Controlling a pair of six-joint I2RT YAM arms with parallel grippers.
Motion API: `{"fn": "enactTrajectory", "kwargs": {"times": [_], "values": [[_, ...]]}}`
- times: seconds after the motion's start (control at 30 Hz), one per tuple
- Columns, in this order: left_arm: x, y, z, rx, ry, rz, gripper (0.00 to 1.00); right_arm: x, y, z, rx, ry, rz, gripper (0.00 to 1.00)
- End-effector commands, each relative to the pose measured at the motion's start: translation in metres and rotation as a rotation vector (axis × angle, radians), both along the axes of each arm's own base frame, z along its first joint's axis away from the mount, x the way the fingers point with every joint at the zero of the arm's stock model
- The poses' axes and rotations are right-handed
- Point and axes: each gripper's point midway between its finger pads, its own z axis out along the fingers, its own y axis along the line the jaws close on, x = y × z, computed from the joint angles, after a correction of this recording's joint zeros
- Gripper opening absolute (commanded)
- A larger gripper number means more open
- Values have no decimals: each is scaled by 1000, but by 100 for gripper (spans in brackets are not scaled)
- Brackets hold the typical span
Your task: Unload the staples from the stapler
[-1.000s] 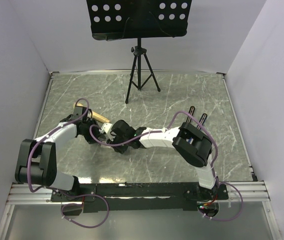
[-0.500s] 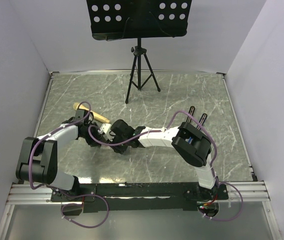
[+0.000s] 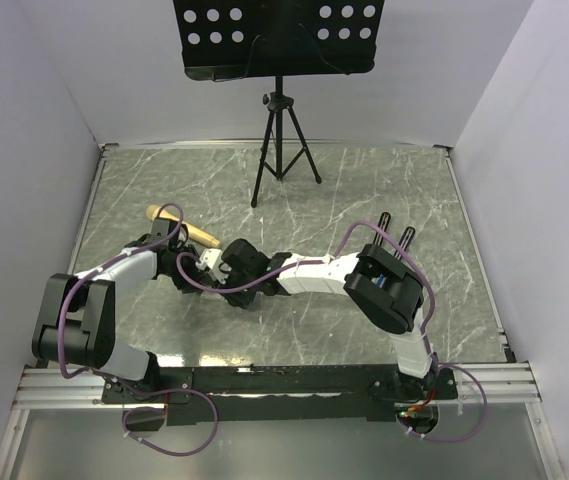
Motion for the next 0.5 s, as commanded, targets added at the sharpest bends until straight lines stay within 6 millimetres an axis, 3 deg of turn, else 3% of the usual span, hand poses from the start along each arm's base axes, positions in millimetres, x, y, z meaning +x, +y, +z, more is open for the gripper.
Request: {"fn": "enactTrajectory", "kwargs": {"times": [0.0, 0.33, 0.47], "values": [[4, -13, 3, -44, -21, -20, 36, -24, 12, 2, 38, 45, 79, 34], [7, -15, 9, -41, -43, -29, 36, -29, 9, 5, 31, 47, 114, 34], [5, -20, 11, -42, -44, -43, 36, -21, 14, 10, 40, 27, 83, 34]]}}
